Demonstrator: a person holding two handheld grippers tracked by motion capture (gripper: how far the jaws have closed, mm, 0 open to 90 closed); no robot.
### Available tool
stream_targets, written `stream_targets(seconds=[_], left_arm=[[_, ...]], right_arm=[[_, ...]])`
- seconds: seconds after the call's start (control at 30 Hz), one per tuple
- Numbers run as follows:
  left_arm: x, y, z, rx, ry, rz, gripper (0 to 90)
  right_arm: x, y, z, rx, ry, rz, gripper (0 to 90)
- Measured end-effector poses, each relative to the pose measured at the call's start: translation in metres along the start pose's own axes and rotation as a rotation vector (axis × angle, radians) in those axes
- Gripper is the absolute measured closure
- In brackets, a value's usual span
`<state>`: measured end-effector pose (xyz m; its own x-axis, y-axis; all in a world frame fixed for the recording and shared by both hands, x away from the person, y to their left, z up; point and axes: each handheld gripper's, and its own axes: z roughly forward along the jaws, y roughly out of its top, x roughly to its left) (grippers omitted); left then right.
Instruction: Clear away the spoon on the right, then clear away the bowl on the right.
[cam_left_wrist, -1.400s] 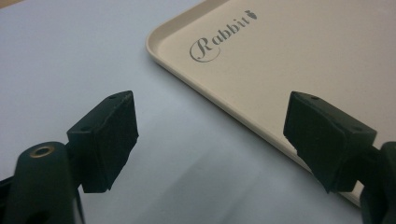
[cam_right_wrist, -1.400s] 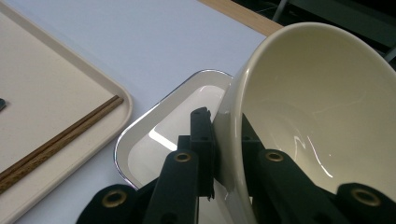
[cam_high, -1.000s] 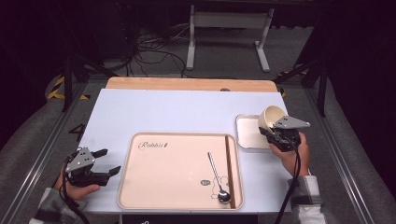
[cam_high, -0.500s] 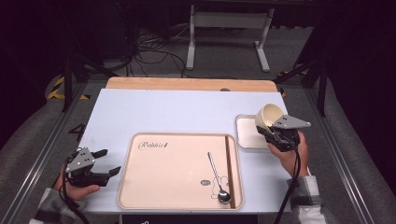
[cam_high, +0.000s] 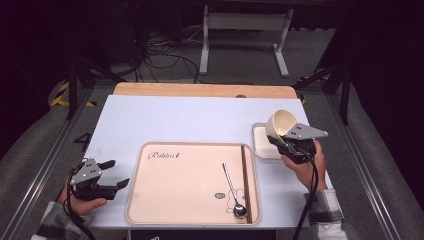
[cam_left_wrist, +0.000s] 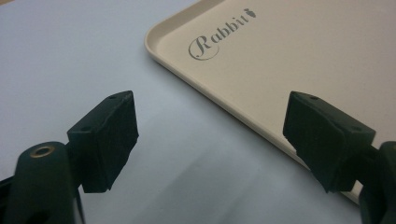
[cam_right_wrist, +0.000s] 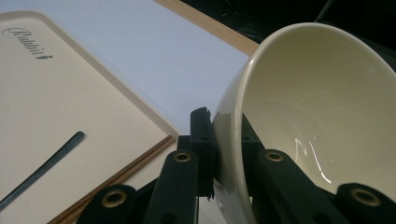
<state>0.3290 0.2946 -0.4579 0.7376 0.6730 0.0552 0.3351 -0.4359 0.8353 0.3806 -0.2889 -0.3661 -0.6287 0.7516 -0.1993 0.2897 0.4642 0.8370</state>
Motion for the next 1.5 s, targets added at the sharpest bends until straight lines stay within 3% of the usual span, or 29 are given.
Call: stream_targets(seconds=[0.7,1.13,1.5], left_arm=[[-0.002,0.001,-0.002,0.004,0.001,-0.006,18.7],[-0.001,0.000,-0.002,-0.003,-0.003,-0.005,18.6],[-0.003,0.003,0.001,0.003,-0.007,0.018,18.6]], right_arm=[[0.043,0.026,0.014,-0.013,0.109,-0.122,83.4],[0.088,0.050,0.046,0.020,0.243,-0.231,83.4],[0.116,0.063,0.073,0.076,0.312,-0.306,83.4]])
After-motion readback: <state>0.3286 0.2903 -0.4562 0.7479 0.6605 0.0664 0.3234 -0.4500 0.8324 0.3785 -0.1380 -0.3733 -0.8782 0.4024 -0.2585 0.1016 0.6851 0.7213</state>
